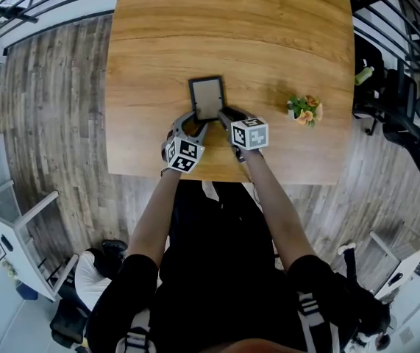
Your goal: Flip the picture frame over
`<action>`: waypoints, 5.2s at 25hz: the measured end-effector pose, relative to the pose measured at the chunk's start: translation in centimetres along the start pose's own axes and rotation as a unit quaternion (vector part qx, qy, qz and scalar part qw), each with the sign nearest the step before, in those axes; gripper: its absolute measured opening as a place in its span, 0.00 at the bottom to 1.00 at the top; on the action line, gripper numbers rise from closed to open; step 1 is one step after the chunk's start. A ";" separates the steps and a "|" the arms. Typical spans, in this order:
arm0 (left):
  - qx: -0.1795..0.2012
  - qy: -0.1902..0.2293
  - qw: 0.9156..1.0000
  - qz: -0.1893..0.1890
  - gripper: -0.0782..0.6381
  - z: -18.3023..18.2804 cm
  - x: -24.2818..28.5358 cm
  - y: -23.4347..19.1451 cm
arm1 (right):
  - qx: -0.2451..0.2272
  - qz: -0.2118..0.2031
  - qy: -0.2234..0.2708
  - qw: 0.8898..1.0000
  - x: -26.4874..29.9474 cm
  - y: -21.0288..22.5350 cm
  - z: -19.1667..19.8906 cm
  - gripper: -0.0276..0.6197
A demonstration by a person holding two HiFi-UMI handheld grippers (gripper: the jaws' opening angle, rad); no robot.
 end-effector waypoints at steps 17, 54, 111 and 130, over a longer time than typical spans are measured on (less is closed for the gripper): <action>-0.109 0.041 0.990 0.085 0.37 0.4 -1.3 -2.3 | 0.034 -0.086 0.093 0.991 -3.6 -2.2 -1.7 0.16; -0.009 -0.012 0.996 0.086 0.42 2.3 -2.5 -0.4 | -0.098 0.047 0.010 0.994 -0.5 0.0 0.5 0.31; -0.415 0.118 0.900 0.070 0.23 -1.6 -3.7 -2.9 | -0.150 0.035 0.068 0.986 -3.9 -2.4 0.9 0.26; -0.460 0.151 0.875 0.015 0.23 -3.1 -5.5 -1.7 | -0.485 0.116 0.052 0.865 -3.9 -9.8 3.2 0.25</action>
Point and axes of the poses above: the fingertips, and each gripper's own axes: x forward along the fingers, y to its right, z out of its underside, the point moved 8 cm from there along -x, backward along the fingers, and after that the axes turned 3 degrees about -y, right-handed, at the moved point
